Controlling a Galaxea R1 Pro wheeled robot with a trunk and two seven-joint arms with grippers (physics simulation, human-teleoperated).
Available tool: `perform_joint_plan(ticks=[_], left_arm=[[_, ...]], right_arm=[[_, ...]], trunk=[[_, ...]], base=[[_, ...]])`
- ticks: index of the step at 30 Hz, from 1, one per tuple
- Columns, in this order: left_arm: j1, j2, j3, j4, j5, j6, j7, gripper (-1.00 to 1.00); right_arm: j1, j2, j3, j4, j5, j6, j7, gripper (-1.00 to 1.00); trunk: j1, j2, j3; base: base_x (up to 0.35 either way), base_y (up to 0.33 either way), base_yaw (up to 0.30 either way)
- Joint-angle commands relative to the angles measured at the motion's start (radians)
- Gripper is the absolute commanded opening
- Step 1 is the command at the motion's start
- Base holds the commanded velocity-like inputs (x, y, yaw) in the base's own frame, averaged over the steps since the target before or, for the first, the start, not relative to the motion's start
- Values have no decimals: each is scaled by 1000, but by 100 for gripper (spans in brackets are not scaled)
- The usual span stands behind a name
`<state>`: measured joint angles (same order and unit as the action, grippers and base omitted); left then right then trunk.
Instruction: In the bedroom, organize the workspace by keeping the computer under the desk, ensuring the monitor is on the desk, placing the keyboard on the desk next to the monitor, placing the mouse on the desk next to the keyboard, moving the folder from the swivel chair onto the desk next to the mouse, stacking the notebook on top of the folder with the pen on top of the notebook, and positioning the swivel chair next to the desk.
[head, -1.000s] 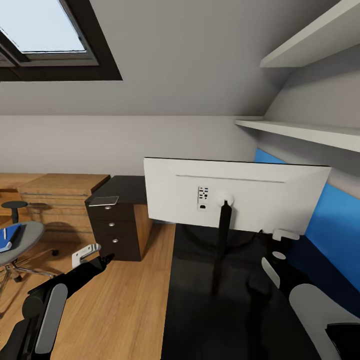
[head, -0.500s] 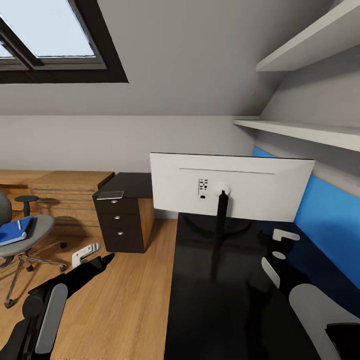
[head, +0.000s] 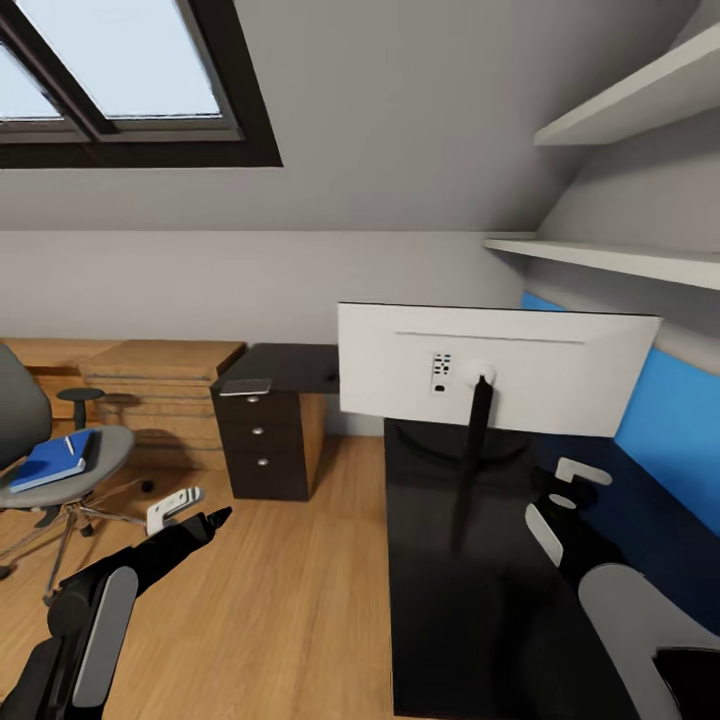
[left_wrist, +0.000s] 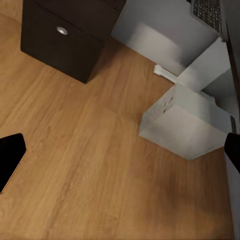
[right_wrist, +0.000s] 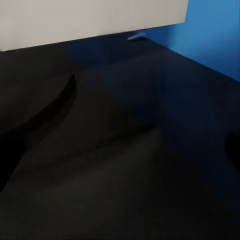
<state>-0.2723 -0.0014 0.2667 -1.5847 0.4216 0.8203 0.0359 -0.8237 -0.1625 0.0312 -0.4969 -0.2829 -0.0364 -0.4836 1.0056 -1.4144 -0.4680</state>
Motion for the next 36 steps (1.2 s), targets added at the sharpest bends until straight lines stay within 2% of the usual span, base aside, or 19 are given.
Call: perform_joint_plan(ticks=[1, 4, 5, 9, 10, 13, 14, 15, 18, 19, 22, 24, 26, 36], left_arm=[[-1, 0, -8, 0, 8, 5, 4, 100], [-1, 1, -21, 6, 8, 4, 4, 100], [-1, 2, -27, 16, 7, 4, 4, 100], [-1, 2, -35, 39, 5, 4, 4, 100], [-1, 2, -37, 48, 5, 4, 4, 100], [-1, 1, -39, 55, 4, 4, 3, 100], [-1, 0, -40, 59, 4, 3, 3, 100], [-1, 0, -41, 60, 4, 3, 3, 100], [-1, 0, -41, 62, 3, 3, 2, 100], [-1, 0, -41, 62, 3, 3, 2, 100], [-1, 0, -42, 62, 3, 3, 1, 100], [-1, 0, -42, 62, 3, 3, 0, 100], [-1, 0, -43, 62, 3, 3, -1, 100], [-1, 0, -44, 61, 3, 3, 1, 100]], right_arm=[[0, 0, 1, -31, -14, 42, -6, 100], [1, 0, -2, -97, -31, 122, -8, 100], [5, 0, -3, -157, -51, 178, -9, 100], [29, 1, -4, -309, -107, 279, -11, 100], [60, 0, -5, -382, -136, 321, -13, 100], [116, 0, -5, -485, -171, 375, -15, 100], [161, 1, -5, -580, -191, 414, -16, 100], [181, 2, -4, -633, -199, 431, -17, 100], [201, 3, -3, -687, -206, 446, -24, 100], [214, 14, 0, -716, -210, 455, -52, 100], [220, 35, 2, -733, -211, 459, -90, 100], [227, 59, 4, -747, -211, 463, -129, 100], [228, 62, 4, -748, -211, 464, -133, 100], [228, 66, 7, -749, -212, 466, -137, 100]], trunk=[[0, -1, -1], [0, -1, -1], [0, -1, -1], [0, -1, -1], [0, -1, -1], [0, -1, -1], [0, -1, -1], [0, -1, -1], [0, -1, -1], [0, -1, -1], [0, -1, 0], [0, -1, 2], [0, -1, 3], [-38, 69, 44]], base=[[168, 284, 0], [195, 276, 0], [221, 268, 0], [215, 245, 0], [120, 134, 0], [78, 87, 0], [32, 35, 0], [20, 22, 0], [13, 15, 0], [5, 6, -12], [3, 4, -63], [1, 1, -154], [0, 0, -188], [0, 0, -233]])
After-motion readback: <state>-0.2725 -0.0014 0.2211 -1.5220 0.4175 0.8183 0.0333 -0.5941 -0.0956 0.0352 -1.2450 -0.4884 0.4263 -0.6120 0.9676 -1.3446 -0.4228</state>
